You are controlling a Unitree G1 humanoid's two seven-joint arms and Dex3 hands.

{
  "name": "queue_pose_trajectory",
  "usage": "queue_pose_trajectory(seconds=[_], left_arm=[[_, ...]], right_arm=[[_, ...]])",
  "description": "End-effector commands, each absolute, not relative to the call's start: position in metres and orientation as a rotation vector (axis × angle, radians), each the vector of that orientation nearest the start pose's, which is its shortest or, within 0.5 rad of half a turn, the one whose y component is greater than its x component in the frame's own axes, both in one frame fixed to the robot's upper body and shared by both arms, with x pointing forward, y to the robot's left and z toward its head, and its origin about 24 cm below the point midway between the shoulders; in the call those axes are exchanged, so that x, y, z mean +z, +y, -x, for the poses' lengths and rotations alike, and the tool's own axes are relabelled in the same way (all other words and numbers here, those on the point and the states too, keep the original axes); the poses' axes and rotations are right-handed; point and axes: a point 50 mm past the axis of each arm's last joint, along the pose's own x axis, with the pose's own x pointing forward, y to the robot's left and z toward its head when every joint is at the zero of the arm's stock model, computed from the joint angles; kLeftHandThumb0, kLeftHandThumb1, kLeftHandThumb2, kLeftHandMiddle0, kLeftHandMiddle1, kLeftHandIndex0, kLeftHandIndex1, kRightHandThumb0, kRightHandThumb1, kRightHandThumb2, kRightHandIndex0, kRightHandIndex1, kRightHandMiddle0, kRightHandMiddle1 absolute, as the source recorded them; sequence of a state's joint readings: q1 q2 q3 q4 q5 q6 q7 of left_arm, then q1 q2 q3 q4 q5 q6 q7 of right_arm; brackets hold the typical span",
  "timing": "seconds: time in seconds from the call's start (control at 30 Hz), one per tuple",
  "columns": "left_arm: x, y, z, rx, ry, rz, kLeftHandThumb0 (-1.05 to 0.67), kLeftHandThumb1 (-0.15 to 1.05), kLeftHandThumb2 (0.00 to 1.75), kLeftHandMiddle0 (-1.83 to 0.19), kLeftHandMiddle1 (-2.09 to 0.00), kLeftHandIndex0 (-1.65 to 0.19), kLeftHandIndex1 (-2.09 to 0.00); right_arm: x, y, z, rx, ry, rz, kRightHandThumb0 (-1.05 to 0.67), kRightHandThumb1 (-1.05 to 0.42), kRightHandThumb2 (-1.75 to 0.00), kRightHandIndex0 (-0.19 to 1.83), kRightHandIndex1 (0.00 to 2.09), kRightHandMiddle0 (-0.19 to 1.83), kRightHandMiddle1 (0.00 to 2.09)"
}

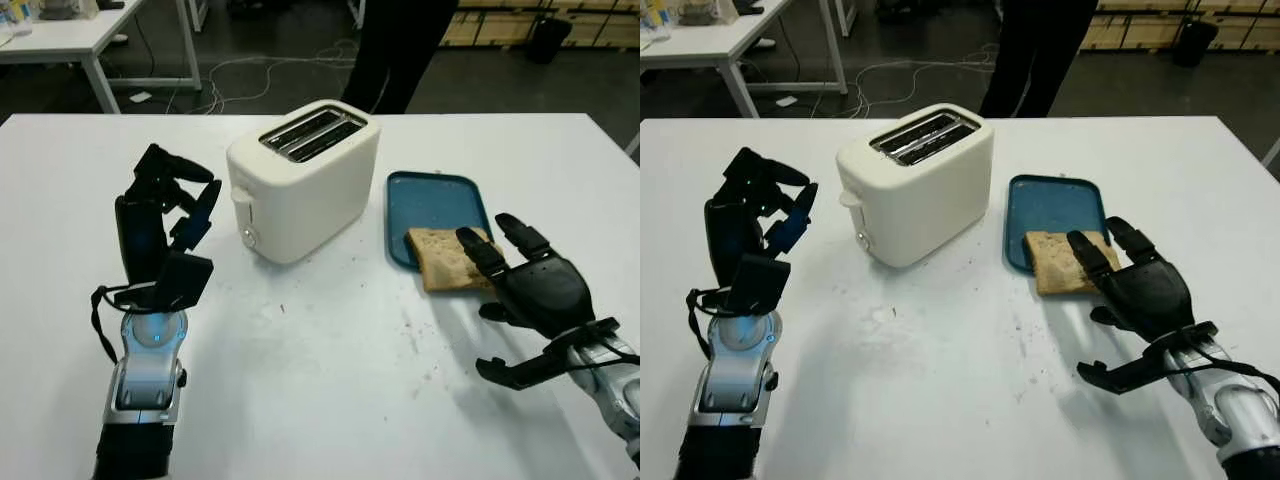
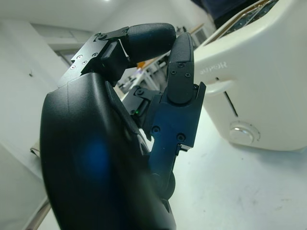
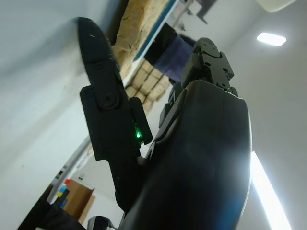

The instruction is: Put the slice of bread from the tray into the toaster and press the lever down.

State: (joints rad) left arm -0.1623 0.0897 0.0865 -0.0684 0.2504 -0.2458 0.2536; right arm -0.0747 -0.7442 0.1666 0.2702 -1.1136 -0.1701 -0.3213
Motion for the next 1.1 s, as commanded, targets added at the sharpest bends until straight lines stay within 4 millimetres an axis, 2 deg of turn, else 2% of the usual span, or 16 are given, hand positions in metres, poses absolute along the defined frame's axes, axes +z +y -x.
queue_pose_trajectory(seconds=[0.0, 0.07, 0.27, 0.33, 0.37, 0.47, 0.67, 0.83, 1.0, 1.03, 1.07], left_arm=[[0.131, 0.179, -0.27, 0.282, -0.534, -0.286, -0.33, 0.92, 0.26, -0.81, -1.75, -0.55, -1.64], [0.131, 0.179, -0.27, 0.284, -0.534, -0.288, -0.33, 0.92, 0.26, -0.82, -1.75, -0.55, -1.63], [0.131, 0.178, -0.271, 0.279, -0.538, -0.288, -0.34, 0.92, 0.26, -0.82, -1.75, -0.56, -1.62], [0.131, 0.177, -0.271, 0.274, -0.538, -0.278, -0.33, 0.92, 0.25, -0.82, -1.75, -0.56, -1.62], [0.132, 0.177, -0.271, 0.274, -0.539, -0.284, -0.33, 0.92, 0.25, -0.82, -1.75, -0.56, -1.61], [0.132, 0.177, -0.271, 0.279, -0.541, -0.296, -0.35, 0.92, 0.26, -0.82, -1.75, -0.55, -1.61], [0.133, 0.177, -0.27, 0.29, -0.542, -0.278, -0.35, 0.92, 0.26, -0.81, -1.75, -0.55, -1.62], [0.134, 0.177, -0.269, 0.292, -0.548, -0.283, -0.35, 0.92, 0.27, -0.8, -1.75, -0.54, -1.64], [0.134, 0.178, -0.268, 0.293, -0.554, -0.273, -0.34, 0.92, 0.27, -0.8, -1.75, -0.53, -1.63], [0.134, 0.178, -0.268, 0.293, -0.56, -0.271, -0.34, 0.92, 0.26, -0.8, -1.75, -0.53, -1.63], [0.134, 0.178, -0.267, 0.293, -0.562, -0.271, -0.33, 0.92, 0.26, -0.8, -1.75, -0.54, -1.63]], right_arm=[[0.043, -0.266, -0.254, 0.17, -0.179, 1.815, -0.56, -0.82, 0.0, 0.0, 0.0, 0.0, 0.0], [0.043, -0.266, -0.255, 0.169, -0.182, 1.813, -0.45, -0.85, -0.01, 0.0, 0.0, 0.0, 0.0], [0.045, -0.266, -0.257, 0.191, -0.167, 1.839, -0.55, -0.84, 0.0, 0.0, 0.0, 0.0, 0.0], [0.046, -0.265, -0.258, 0.205, -0.161, 1.859, -0.26, -0.9, -0.16, 0.0, 0.0, 0.0, 0.0], [0.046, -0.264, -0.259, 0.216, -0.156, 1.867, -0.25, -0.91, -0.15, 0.0, 0.0, 0.0, 0.0], [0.046, -0.261, -0.26, 0.248, -0.157, 1.883, -0.07, -0.92, -0.31, 0.0, 0.0, 0.0, 0.0], [0.04, -0.253, -0.265, 0.319, -0.132, 1.937, -0.01, -0.92, -0.24, 0.0, 0.0, 0.0, 0.0], [0.032, -0.248, -0.273, 0.373, -0.122, 1.965, -0.06, -0.92, -0.13, 0.0, 0.0, 0.0, 0.0], [0.026, -0.247, -0.278, 0.397, -0.122, 1.966, -0.06, -0.92, -0.1, 0.02, 0.01, 0.0, 0.0], [0.026, -0.247, -0.277, 0.39, -0.146, 1.955, -0.05, -0.92, -0.09, 0.03, 0.11, 0.02, 0.03], [0.026, -0.247, -0.277, 0.386, -0.171, 1.95, -0.06, -0.92, -0.04, 0.01, 0.43, 0.02, 0.18]])
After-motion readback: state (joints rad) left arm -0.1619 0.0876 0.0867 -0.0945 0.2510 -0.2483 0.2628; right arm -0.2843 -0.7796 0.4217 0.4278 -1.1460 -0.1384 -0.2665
